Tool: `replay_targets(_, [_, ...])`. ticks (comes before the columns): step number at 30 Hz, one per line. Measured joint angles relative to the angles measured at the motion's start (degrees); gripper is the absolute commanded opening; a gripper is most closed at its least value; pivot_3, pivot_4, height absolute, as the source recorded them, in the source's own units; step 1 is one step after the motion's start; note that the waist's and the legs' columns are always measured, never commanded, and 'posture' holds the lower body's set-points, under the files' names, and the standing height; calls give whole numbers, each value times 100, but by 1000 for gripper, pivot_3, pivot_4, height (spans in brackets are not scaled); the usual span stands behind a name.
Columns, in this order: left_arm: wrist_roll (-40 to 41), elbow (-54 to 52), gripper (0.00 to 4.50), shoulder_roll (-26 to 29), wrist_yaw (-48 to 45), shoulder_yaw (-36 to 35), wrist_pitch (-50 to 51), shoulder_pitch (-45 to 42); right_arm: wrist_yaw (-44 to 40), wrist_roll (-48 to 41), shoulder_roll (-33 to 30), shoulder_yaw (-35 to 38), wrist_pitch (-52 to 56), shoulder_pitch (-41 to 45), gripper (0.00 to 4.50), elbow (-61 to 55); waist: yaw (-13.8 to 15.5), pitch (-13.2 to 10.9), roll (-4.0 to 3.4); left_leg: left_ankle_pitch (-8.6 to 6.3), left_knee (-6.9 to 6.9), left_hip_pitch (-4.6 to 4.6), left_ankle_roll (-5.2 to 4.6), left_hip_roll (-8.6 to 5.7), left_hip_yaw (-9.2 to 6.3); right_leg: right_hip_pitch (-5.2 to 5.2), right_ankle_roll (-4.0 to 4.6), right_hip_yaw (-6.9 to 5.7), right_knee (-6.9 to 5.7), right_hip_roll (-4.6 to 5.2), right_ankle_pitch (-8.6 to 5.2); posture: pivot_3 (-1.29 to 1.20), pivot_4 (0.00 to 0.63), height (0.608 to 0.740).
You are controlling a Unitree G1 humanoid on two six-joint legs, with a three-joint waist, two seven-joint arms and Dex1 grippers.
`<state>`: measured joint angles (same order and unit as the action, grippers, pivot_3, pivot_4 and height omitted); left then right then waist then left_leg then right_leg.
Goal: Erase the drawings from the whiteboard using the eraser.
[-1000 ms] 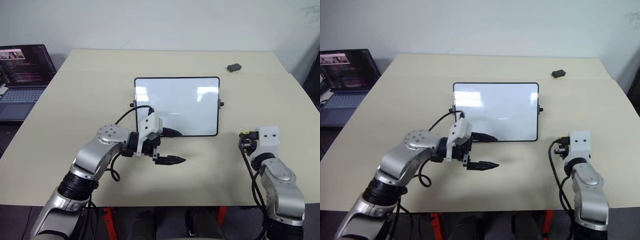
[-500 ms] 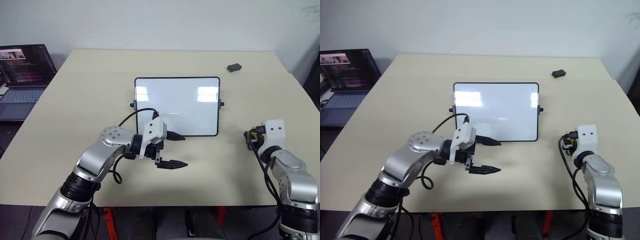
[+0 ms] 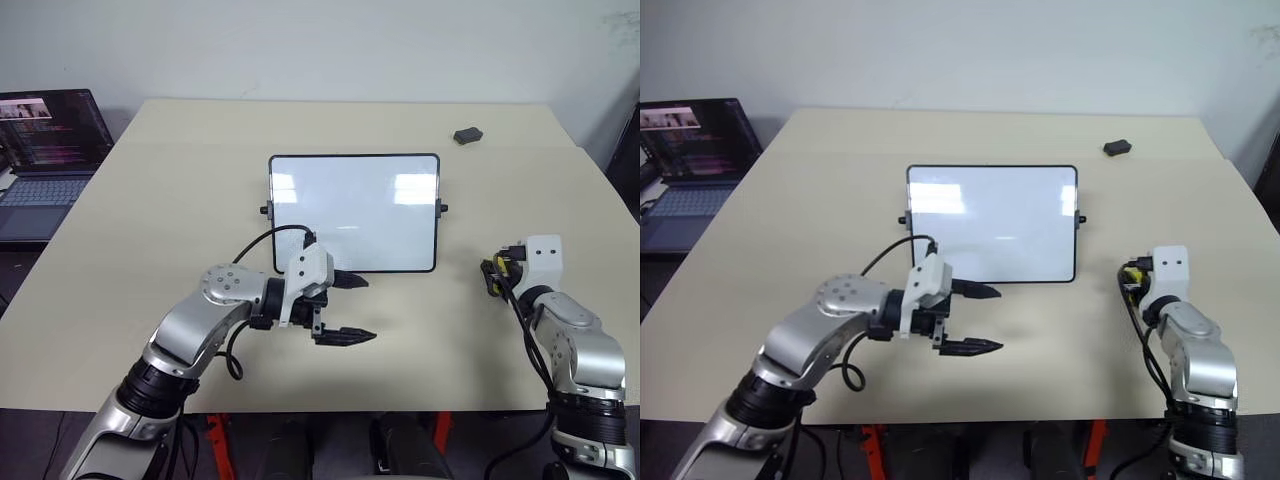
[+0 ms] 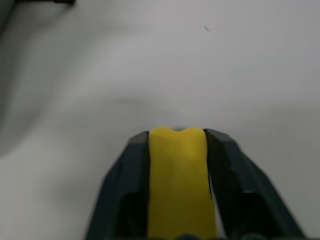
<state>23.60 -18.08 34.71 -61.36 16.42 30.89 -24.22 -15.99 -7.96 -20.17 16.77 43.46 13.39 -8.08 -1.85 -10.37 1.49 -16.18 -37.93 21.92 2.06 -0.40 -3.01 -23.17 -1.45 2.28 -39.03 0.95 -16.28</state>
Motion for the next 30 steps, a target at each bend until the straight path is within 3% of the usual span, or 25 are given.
replay_targets(4, [12,-35,4500,40,93,-84,10,119,11,-13,-28,2,-92,0,4366,51,-2,0,-1,0,0,0,0,0,1,0,0,1,1,0,0,0,150,740])
replay_targets(5, [17,-41,4500,59,110,-108,11,149,27,-17,-25,2,-151,0,4478,51,-1,0,-1,0,0,0,0,0,0,0,0,0,0,0,0,0,150,740])
replay_targets(11, [24,-45,4500,-71,676,-609,6,350,164,-190,169,61,-691,-232,4478,-970,2,1,-3,0,1,1,0,3,-3,-1,0,-1,2,0,0,0,150,740])
replay_targets(17, [54,-465,4500,-1328,2878,-2154,-14,1348,258,32,873,-524,-2512,-2043,4478,-2558,17,9,0,-2,1,8,1,2,-7,-2,-10,-3,5,11,-6,0,150,740])
replay_targets(21, [-198,-1042,4500,-1863,3812,-2362,-202,2271,281,421,1172,-1051,-3718,-3110,4478,-2188,17,13,3,-2,-3,-6,1,-3,3,8,-15,5,4,16,-1,0,150,740])
replay_targets(26, [-718,-1285,4500,-2229,4572,-2495,-780,3199,330,904,992,-1230,-5425,-3456,4478,-1059,18,10,8,-1,0,-94,-1,1,3,97,-32,2,9,9,-23,0,150,740])
replay_targets(30, [-1084,-842,4500,-2177,4581,-2683,-1621,4029,211,689,1013,-1244,-5769,-3574,4478,-630,8,22,2,-2,7,-118,-2,4,8,116,-15,5,9,7,-39,0,150,740])
